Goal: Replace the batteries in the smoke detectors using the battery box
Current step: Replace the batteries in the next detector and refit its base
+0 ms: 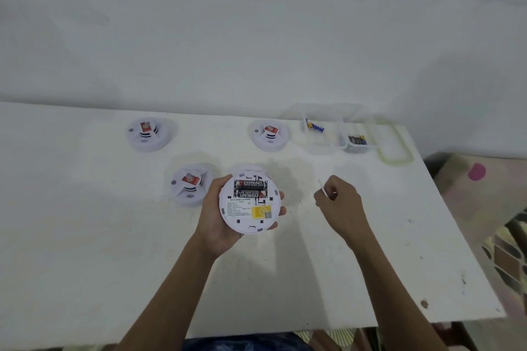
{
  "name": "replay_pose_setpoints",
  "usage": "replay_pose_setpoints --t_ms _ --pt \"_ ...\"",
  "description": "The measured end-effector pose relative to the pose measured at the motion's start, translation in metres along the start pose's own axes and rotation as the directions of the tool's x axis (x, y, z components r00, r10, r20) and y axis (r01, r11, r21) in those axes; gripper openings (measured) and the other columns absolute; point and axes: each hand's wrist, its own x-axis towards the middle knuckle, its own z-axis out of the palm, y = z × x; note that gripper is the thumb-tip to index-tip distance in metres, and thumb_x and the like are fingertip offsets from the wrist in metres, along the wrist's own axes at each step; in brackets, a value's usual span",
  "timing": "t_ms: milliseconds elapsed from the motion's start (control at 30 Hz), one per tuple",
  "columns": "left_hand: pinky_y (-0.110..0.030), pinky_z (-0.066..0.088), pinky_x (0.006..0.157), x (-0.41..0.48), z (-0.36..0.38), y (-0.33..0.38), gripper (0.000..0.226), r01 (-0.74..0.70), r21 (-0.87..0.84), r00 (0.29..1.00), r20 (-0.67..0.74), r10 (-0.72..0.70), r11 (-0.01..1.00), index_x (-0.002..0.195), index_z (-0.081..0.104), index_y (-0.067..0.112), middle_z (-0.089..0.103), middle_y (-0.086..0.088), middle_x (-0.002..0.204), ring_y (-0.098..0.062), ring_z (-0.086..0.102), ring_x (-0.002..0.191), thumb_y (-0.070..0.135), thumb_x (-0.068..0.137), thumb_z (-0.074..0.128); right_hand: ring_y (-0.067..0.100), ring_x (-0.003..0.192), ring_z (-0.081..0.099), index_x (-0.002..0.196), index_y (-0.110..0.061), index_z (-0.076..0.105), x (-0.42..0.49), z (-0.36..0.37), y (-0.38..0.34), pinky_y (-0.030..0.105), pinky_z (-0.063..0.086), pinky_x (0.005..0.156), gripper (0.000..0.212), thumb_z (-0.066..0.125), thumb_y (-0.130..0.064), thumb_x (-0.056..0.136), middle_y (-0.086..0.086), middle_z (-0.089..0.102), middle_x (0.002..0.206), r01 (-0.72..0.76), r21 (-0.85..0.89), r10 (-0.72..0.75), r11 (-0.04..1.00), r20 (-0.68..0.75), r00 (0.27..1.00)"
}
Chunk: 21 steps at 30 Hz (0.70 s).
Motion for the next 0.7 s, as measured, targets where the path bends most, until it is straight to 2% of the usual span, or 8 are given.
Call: replay_pose_setpoints --t_ms 100,167,300,367,467,600,633,700 --pt "-0.048 0.049 0.087 -0.004 -0.001 0.003 0.064 -0.018 0.009 0.998 -0.065 0.019 1.0 0.122 0.06 0.009 0.06 -0.024 0.12 -0.046 0.058 0.106 0.049 0.072 0.058 0.008 0.053 0.032 0.066 -0.018 0.032 -0.01 0.004 -0.034 0.017 0.033 0.051 0.039 0.069 -0.019 0.079 -0.005 0.036 0.062 0.107 0.091 -0.111 0.99 0.033 0.993" --pt "-0.049 0.049 0.086 -0.008 0.0 0.006 0.059 -0.054 0.028 0.992 -0.112 0.056 0.998 0.119 0.062 0.011 0.062 -0.023 0.116 -0.044 0.06 0.103 0.048 0.074 0.052 0.011 0.057 0.037 0.071 -0.019 0.037 -0.016 0.008 -0.053 0.02 0.038 0.052 0.038 0.074 -0.023 0.075 -0.004 0.042 0.068 0.143 0.151 -0.156 0.978 0.079 0.985" --pt "-0.048 0.056 0.075 -0.014 -0.003 0.008 0.053 -0.148 0.046 0.958 -0.24 0.155 0.988 0.085 0.078 0.018 0.074 -0.011 0.092 -0.026 0.071 0.083 0.038 0.09 0.029 0.011 0.072 0.05 0.08 -0.023 0.047 -0.031 0.019 -0.085 0.016 0.042 0.056 0.034 0.079 -0.028 0.072 -0.005 0.051 0.084 0.241 0.197 -0.273 0.95 0.16 0.948" --pt "-0.034 0.06 0.066 -0.015 -0.008 0.01 0.062 -0.196 0.068 0.936 -0.285 0.208 0.978 0.075 0.079 0.02 0.075 -0.007 0.081 -0.019 0.071 0.074 0.032 0.097 0.021 0.009 0.081 0.051 0.084 -0.023 0.049 -0.038 0.029 -0.096 0.013 0.041 0.061 0.033 0.078 -0.033 0.073 -0.008 0.051 0.088 0.329 0.121 -0.345 0.937 0.156 0.925" --pt "-0.031 0.058 0.068 -0.017 -0.011 0.015 0.063 -0.209 0.09 0.935 -0.275 0.226 0.974 0.077 0.079 0.02 0.075 -0.006 0.082 -0.019 0.071 0.075 0.032 0.098 0.021 0.011 0.086 0.046 0.091 -0.026 0.05 -0.048 0.049 -0.105 0.013 0.037 0.068 0.035 0.069 -0.05 0.074 -0.009 0.057 0.091 0.456 -0.114 -0.45 0.882 0.078 0.89" --pt "-0.03 0.058 0.071 -0.021 -0.019 0.022 0.046 -0.282 0.145 0.91 -0.273 0.313 0.948 0.084 0.078 0.025 0.075 -0.004 0.089 -0.017 0.071 0.083 0.041 0.091 0.035 0.021 0.094 0.057 0.104 -0.024 0.058 -0.053 0.079 -0.112 0.029 0.054 0.07 0.048 0.054 -0.062 0.074 0.002 0.063 0.107 0.494 -0.284 -0.518 0.822 -0.014 0.855" --pt "-0.029 0.058 0.072 -0.023 -0.018 0.024 0.043 -0.303 0.173 0.899 -0.274 0.342 0.937 0.084 0.077 0.028 0.074 -0.002 0.089 -0.016 0.07 0.083 0.041 0.091 0.037 0.023 0.093 0.06 0.103 -0.022 0.062 -0.053 0.084 -0.113 0.03 0.057 0.069 0.05 0.055 -0.063 0.074 0.005 0.063 0.108 0.492 -0.314 -0.526 0.812 -0.031 0.85" --pt "-0.024 0.057 0.067 -0.023 -0.02 0.028 0.061 -0.324 0.17 0.886 -0.29 0.362 0.93 0.075 0.077 0.032 0.074 0.003 0.08 -0.011 0.07 0.076 0.026 0.099 0.022 0.025 0.09 0.063 0.102 -0.019 0.066 -0.051 0.094 -0.113 0.033 0.06 0.066 0.052 0.069 -0.06 0.071 0.008 0.064 0.106 0.495 -0.377 -0.547 0.783 -0.037 0.837"
